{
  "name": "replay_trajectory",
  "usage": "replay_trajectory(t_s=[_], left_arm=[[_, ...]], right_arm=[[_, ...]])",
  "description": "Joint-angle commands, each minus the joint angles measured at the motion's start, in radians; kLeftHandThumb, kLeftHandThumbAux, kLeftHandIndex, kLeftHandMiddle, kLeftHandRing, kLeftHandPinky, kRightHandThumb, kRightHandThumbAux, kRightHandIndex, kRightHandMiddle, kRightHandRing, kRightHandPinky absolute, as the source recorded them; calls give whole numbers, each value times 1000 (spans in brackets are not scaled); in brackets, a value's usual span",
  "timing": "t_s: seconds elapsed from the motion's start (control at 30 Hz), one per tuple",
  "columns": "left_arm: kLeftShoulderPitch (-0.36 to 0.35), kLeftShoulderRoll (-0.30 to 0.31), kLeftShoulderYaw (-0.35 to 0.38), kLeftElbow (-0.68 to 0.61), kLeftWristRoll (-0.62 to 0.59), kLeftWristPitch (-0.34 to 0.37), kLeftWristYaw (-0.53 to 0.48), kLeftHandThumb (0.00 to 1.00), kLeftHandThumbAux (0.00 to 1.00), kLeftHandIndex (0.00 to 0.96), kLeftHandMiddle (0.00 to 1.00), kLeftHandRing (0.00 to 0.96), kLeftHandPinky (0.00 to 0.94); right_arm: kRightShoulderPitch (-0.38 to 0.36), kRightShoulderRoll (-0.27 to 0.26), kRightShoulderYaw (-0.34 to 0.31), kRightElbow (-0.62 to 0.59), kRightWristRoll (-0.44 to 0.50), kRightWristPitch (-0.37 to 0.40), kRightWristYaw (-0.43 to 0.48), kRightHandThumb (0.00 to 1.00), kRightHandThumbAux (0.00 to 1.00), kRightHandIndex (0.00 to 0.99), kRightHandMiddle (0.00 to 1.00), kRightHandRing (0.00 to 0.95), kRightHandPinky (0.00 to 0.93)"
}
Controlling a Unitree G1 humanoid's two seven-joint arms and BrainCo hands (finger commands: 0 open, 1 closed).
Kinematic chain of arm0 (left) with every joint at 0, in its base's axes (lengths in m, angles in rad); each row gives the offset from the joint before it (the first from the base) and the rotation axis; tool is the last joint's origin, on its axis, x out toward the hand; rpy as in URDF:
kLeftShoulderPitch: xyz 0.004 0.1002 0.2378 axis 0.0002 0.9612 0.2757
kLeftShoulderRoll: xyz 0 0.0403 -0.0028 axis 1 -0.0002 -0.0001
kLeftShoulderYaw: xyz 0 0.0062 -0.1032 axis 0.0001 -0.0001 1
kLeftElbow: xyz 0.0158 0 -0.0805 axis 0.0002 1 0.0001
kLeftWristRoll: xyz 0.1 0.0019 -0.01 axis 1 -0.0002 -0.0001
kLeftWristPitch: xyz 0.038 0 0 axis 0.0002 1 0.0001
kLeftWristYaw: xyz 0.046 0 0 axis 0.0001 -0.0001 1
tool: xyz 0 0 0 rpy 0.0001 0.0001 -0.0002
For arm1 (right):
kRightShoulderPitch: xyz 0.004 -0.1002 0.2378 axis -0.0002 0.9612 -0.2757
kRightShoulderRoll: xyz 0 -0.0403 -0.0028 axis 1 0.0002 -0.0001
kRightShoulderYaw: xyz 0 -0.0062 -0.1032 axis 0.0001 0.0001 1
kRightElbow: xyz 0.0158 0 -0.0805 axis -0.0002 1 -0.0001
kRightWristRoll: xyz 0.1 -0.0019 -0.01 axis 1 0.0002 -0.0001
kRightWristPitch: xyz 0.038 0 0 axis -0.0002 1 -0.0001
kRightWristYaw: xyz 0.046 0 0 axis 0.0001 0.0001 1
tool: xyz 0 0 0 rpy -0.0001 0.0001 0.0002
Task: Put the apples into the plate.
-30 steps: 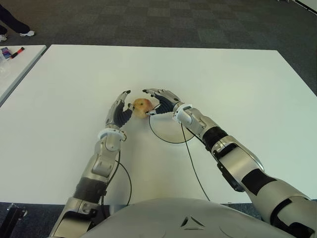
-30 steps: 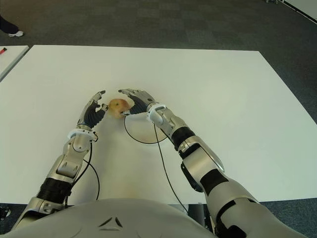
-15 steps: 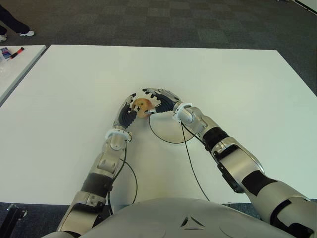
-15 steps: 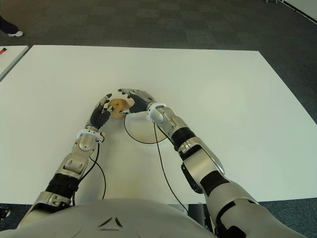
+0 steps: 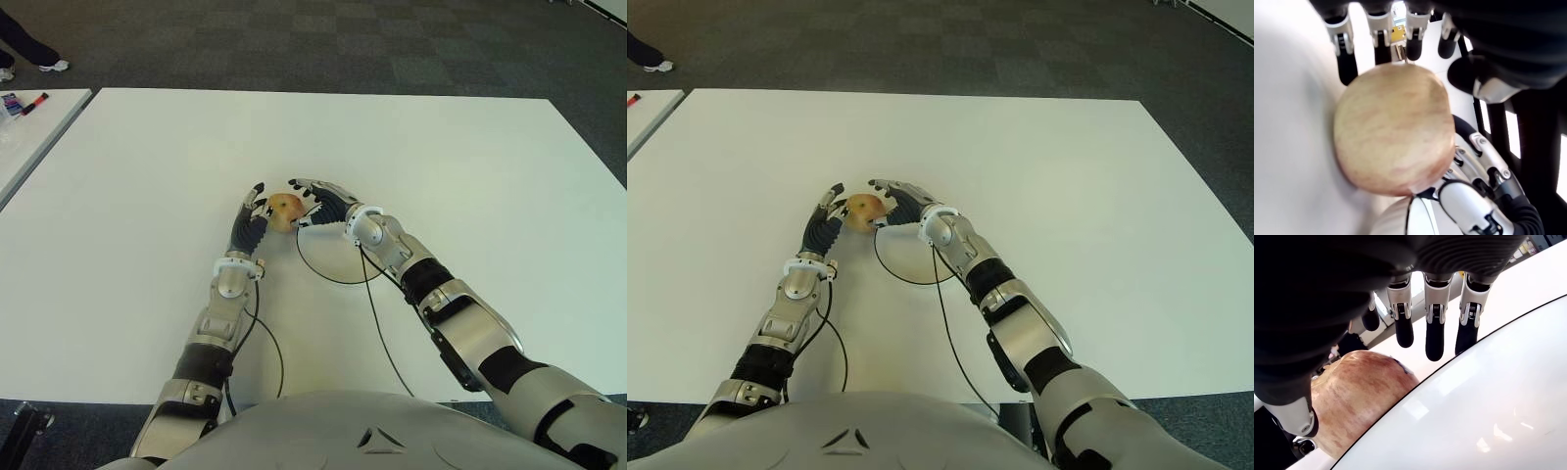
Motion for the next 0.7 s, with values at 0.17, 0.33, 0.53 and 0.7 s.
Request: replay_trajectory(t_s=[0.17, 0.33, 0.53, 0.7], left_arm=[[9, -46, 26, -14, -17, -20, 32, 623, 491, 18, 116, 161, 243], [15, -78, 41, -40, -41, 6, 33, 582, 550, 29, 122, 163, 247], [23, -103, 58, -63, -71, 26, 27, 520, 600, 40, 141, 179, 249], [26, -134, 80, -69, -106, 21, 33, 461, 618, 39, 151, 196, 278]], right_arm=[[31, 0, -14, -29, 21, 43, 14, 400, 579, 3, 154, 212, 295], [36, 4, -24, -36, 38, 50, 20, 380, 572, 5, 153, 216, 299], [39, 5, -30, -42, 46, 55, 27, 359, 568, 7, 154, 219, 303], [40, 8, -36, -41, 53, 64, 34, 349, 567, 8, 155, 221, 305]])
